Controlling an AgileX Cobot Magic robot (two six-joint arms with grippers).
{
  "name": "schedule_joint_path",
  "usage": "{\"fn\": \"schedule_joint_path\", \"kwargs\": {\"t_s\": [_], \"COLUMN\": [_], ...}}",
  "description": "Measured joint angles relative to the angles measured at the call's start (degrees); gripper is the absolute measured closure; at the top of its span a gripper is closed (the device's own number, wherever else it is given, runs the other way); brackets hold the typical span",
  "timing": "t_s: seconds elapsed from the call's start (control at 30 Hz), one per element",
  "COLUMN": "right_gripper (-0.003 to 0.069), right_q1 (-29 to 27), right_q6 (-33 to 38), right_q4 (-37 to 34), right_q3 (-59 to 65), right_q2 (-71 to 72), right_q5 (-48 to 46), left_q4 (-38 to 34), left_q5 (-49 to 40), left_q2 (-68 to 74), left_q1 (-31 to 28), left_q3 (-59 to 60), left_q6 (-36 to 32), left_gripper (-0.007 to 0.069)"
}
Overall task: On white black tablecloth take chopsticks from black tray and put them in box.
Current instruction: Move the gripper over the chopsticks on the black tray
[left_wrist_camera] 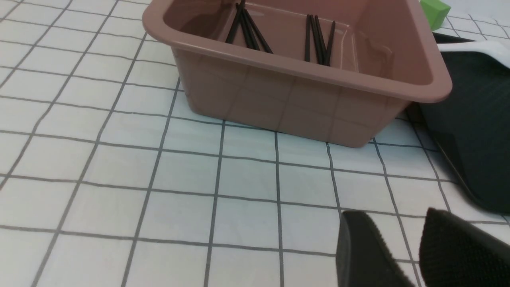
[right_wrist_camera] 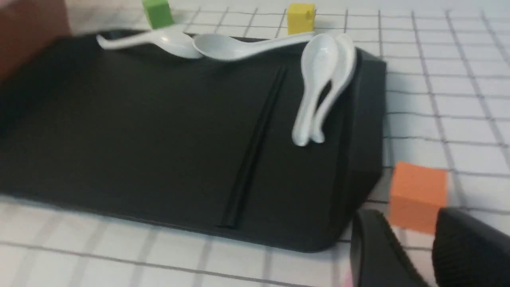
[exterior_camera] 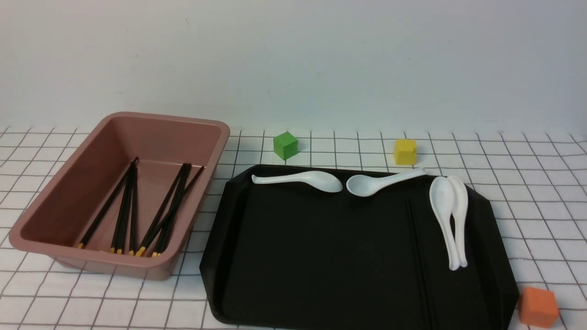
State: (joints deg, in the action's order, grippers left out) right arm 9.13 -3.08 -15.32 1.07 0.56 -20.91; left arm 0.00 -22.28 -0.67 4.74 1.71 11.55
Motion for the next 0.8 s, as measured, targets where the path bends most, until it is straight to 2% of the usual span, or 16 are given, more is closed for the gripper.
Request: {"fn": "schedule_joint_path", "kwargs": {"t_s": [0.07,0.2,0.53,0.63,0.8], "right_gripper": [0.042,0.042,0.0421,0.0468,0.0652], "right_q1": [0.0,0.0,0.0,0.0,0.0], "right_q6": [-5.5,-8.91,-6.81,-1.23,16.02], "right_q4": [-12.34,-25.82,-34.02,-38.8,-39.49], "right_q3": [0.19,0.3,0.3,-4.45,-19.26], "right_q2": [0.0,0.0,0.0,0.0,-6.92], "right_q5": [-0.14,-0.41,4.75,7.85,10.31], "left_q4": [0.0,0.0,0.0,0.0,0.0], "left_q5": [0.0,0.0,0.0,0.0,0.0], "left_q2": [0.0,0.0,0.0,0.0,0.0], "left_q1": [0.0,0.0,0.0,0.0,0.0], "left_q3": [0.0,0.0,0.0,0.0,0.0], "left_q6": [0.0,0.0,0.0,0.0,0.0], "left_gripper": [0.0386,0.0386,0.0386,0.0386,0.0386]}}
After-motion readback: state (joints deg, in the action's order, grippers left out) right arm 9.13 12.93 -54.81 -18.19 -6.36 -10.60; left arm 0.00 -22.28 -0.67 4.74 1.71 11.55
